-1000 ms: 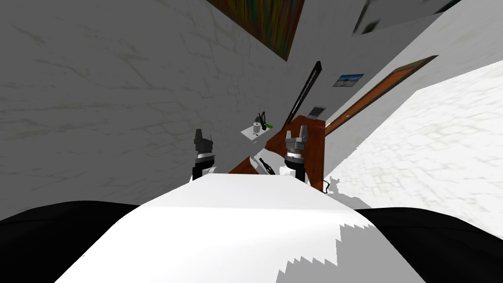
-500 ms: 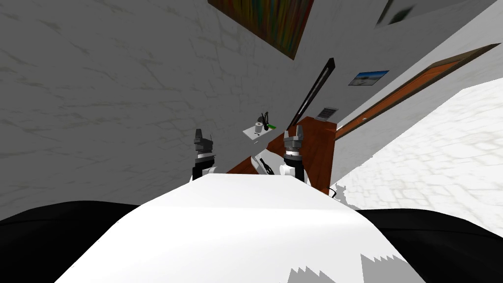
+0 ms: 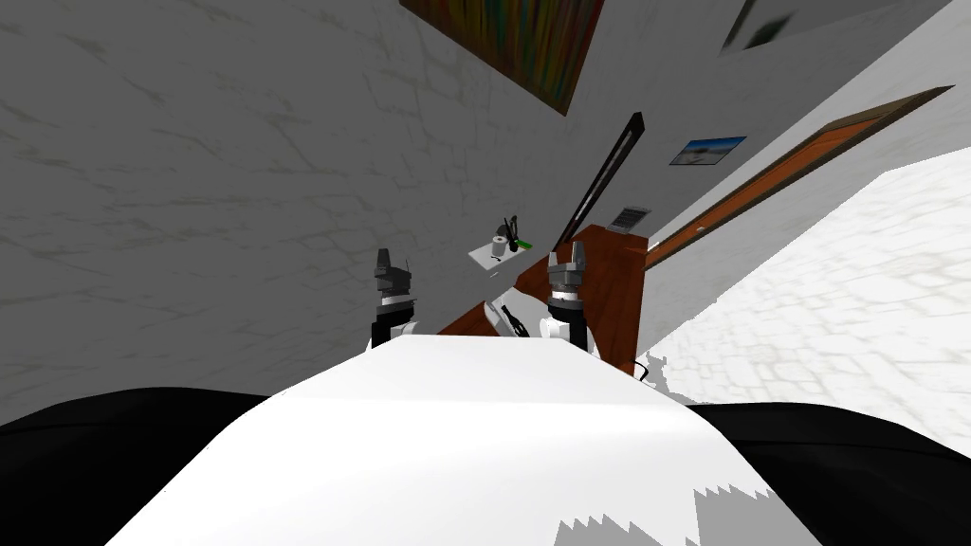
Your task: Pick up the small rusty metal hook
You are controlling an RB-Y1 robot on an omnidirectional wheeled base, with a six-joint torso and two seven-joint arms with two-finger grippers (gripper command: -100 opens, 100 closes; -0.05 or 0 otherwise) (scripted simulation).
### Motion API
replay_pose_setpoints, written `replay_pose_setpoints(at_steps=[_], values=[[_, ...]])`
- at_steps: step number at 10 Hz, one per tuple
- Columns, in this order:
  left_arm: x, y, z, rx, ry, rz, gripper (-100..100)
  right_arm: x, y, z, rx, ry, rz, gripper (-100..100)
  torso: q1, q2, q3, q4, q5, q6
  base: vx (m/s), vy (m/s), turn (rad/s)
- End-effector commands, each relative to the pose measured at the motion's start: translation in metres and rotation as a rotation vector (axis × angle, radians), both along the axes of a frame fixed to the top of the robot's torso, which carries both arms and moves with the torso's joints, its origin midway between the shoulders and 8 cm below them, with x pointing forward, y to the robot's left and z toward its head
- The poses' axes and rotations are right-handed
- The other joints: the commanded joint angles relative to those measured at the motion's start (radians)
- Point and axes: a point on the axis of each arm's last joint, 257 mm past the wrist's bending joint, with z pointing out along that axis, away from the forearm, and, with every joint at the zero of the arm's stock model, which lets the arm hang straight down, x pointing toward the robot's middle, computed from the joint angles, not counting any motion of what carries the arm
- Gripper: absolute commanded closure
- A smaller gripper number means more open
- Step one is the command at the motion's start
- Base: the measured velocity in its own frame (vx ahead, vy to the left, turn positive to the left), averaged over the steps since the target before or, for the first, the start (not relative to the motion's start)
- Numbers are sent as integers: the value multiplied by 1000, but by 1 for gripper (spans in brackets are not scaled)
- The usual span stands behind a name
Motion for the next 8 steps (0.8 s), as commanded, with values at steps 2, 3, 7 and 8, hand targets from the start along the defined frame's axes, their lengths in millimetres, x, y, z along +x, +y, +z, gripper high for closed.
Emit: replay_pose_setpoints(at_steps=[2,3,7,8], values=[[0,0,0,0,0,0,0,13,2,-7,-31,32,-8,-100,0,0,0,0,0,0,-13,-15,46],[0,0,0,0,0,0,0,22,4,-12,-50,52,-15,-100,-2,1,0,0,0,-1,-32,-36,109],[0,0,0,0,0,0,0,33,5,-17,-74,77,-23,-100,-1,0,0,0,0,0,-11,-13,39],[0,0,0,0,0,0,0,33,5,-17,-74,77,-23,-100,0,0,0,0,0,0,4,4,-13]])
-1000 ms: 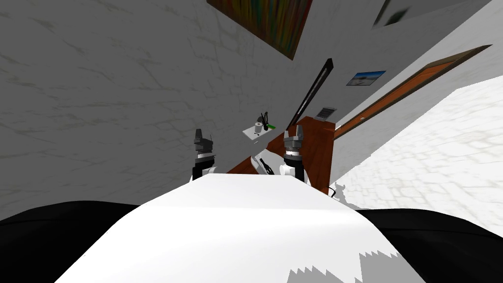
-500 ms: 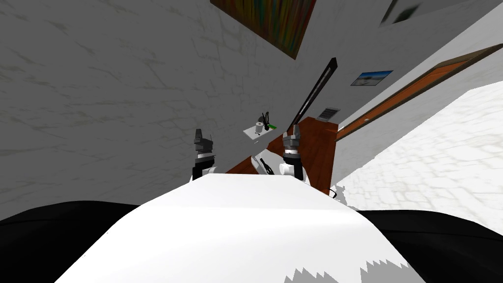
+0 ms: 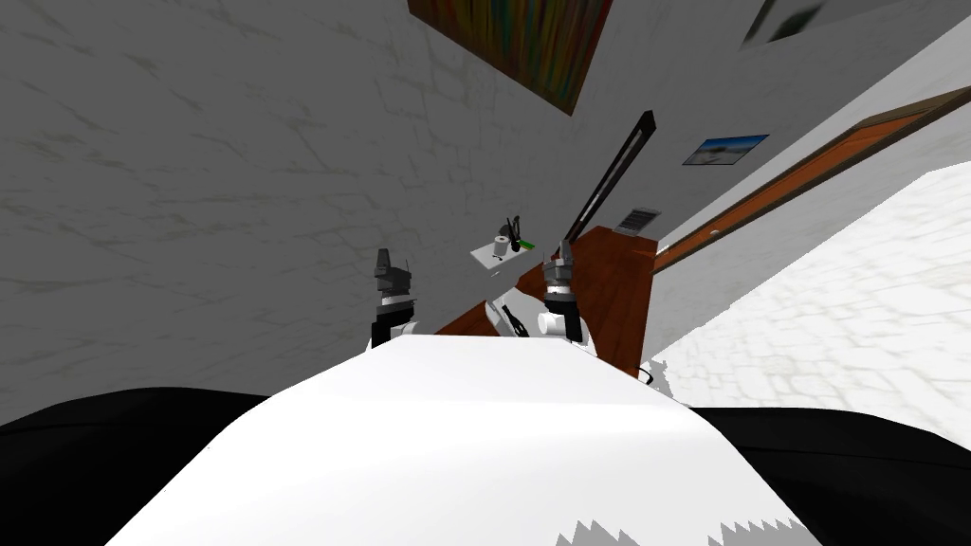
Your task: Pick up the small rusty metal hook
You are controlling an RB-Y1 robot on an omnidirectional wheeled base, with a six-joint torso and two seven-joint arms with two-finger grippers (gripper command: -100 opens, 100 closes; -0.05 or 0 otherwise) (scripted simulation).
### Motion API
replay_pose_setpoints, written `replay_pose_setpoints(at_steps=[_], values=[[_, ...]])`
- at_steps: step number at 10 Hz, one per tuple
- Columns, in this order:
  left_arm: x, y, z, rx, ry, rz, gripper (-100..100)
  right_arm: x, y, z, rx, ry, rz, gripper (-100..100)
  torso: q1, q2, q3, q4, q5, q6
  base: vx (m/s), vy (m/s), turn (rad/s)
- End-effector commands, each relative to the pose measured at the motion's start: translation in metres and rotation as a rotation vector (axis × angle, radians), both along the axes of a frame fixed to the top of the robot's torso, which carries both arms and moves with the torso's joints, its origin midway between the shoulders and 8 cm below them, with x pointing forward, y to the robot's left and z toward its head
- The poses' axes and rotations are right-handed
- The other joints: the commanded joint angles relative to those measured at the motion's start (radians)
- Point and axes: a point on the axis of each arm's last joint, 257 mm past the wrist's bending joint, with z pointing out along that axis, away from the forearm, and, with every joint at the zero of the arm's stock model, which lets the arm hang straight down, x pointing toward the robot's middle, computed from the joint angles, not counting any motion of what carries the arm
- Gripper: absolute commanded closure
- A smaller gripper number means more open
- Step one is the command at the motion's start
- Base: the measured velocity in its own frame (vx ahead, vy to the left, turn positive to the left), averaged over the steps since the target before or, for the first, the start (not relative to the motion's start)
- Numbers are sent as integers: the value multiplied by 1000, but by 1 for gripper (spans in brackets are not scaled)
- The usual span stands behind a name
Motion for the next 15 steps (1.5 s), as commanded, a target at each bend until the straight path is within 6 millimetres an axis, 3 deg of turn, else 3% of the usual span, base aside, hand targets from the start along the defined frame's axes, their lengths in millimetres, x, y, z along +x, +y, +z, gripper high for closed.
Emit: replay_pose_setpoints(at_steps=[1,5,9,15], values=[[0,0,0,0,0,0,0,0,0,0,0,0,0,-100,0,0,0,0,0,0,0,0,0],[0,0,0,0,0,0,0,0,0,0,0,0,0,-100,0,0,0,0,0,0,0,0,-1],[0,0,0,0,0,0,0,52,-5,-31,-88,124,-54,-100,-4,2,1,0,-1,0,-37,-43,140],[0,0,0,0,0,0,0,53,-5,-33,-88,135,-56,-100,0,0,0,0,0,0,-2,-2,6]])
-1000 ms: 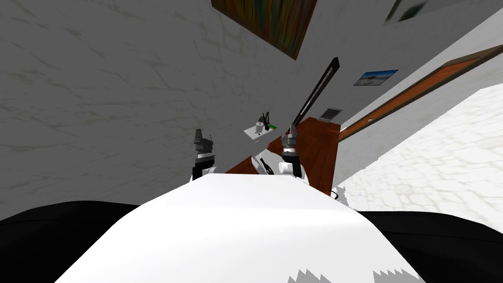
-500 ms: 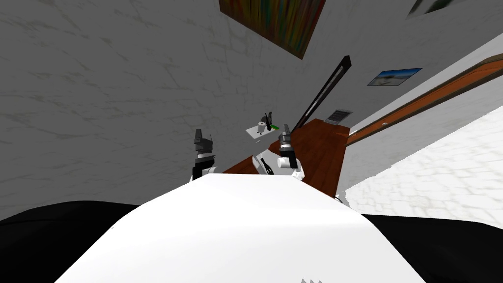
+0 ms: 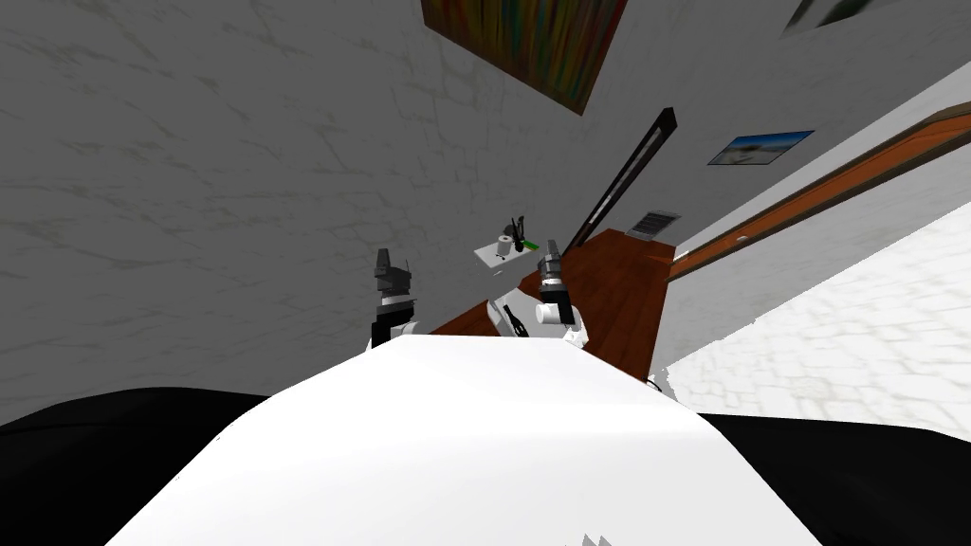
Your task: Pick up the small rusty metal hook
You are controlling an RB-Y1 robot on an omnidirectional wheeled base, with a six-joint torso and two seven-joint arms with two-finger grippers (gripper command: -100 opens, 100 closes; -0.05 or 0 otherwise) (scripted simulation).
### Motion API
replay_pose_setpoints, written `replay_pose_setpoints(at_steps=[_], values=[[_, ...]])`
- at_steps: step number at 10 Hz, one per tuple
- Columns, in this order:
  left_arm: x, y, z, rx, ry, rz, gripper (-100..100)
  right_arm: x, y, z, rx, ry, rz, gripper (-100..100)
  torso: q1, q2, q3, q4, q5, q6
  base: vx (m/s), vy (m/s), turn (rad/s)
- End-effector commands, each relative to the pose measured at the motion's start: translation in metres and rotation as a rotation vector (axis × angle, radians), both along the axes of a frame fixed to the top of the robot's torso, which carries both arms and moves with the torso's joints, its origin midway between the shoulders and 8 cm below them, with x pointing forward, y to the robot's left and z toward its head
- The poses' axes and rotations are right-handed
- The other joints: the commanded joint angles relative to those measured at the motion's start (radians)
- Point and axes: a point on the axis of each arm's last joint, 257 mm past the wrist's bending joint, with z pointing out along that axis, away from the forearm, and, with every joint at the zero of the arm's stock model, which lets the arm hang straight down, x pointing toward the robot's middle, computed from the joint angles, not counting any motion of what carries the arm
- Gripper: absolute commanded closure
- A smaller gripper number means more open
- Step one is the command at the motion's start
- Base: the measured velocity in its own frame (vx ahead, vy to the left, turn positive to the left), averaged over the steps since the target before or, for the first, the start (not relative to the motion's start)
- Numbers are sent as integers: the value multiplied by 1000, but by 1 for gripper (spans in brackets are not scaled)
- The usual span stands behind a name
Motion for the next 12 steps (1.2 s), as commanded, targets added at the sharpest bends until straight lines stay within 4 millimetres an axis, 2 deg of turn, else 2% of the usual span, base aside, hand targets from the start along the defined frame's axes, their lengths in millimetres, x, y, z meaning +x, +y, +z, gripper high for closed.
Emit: replay_pose_setpoints(at_steps=[1,3,12], values=[[0,0,0,0,0,0,0,0,0,0,0,0,0,-100,0,0,0,0,0,0,-5,-6,18],[0,0,0,0,0,0,0,0,0,0,0,0,0,-100,-1,0,0,0,0,0,0,0,0],[0,0,0,0,0,0,0,-20,-7,-24,-237,82,39,-100,-3,2,1,0,-1,0,-23,-28,94]])
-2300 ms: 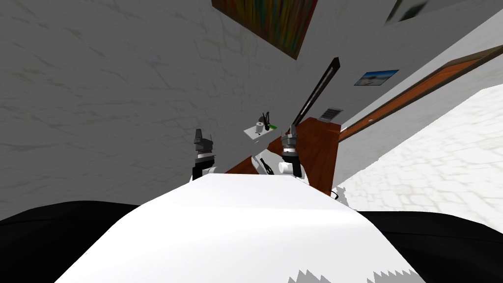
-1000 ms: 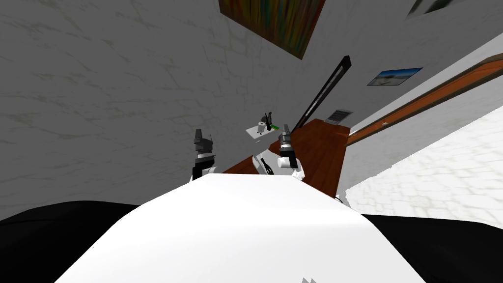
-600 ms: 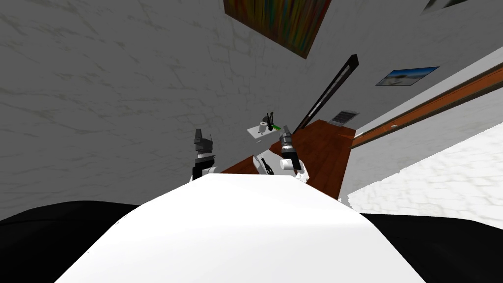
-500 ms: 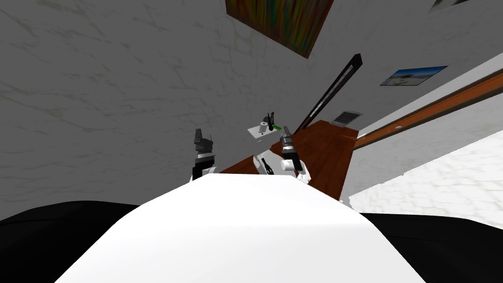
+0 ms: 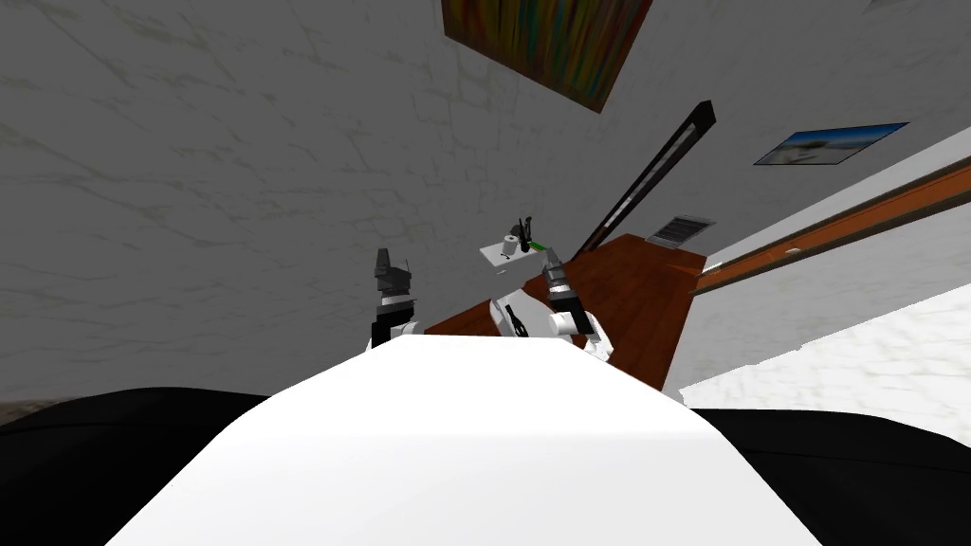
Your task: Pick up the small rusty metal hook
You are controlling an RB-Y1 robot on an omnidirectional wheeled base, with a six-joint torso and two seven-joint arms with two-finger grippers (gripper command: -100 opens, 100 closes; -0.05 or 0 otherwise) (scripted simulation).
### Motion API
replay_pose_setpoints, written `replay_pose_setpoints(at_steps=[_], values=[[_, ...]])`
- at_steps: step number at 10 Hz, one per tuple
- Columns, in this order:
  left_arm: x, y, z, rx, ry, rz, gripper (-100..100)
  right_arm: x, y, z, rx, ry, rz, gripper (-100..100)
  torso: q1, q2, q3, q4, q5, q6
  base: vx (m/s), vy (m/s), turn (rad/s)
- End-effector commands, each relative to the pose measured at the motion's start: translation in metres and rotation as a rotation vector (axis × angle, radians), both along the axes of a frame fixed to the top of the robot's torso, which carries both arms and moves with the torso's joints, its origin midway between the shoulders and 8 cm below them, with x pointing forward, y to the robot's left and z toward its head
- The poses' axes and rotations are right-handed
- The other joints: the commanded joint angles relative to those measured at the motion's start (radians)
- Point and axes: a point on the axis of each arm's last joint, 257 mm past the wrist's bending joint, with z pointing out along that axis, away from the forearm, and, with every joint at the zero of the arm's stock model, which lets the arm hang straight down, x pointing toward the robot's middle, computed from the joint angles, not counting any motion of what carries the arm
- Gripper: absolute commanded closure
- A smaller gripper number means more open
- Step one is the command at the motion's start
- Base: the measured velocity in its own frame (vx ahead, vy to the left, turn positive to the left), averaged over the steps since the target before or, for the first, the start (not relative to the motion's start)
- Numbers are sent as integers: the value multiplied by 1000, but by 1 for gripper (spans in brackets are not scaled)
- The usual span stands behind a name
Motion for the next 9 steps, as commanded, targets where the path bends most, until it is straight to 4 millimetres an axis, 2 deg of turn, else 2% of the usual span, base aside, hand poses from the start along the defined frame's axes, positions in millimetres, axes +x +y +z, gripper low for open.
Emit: replay_pose_setpoints(at_steps=[1,9], values=[[0,0,0,0,0,0,0,-5,1,-6,-41,22,14,-100,0,0,0,0,0,0,-18,-29,116],[0,0,0,0,0,0,0,-24,9,-31,-226,106,100,-100,0,-1,-1,0,0,0,-14,-22,88]])
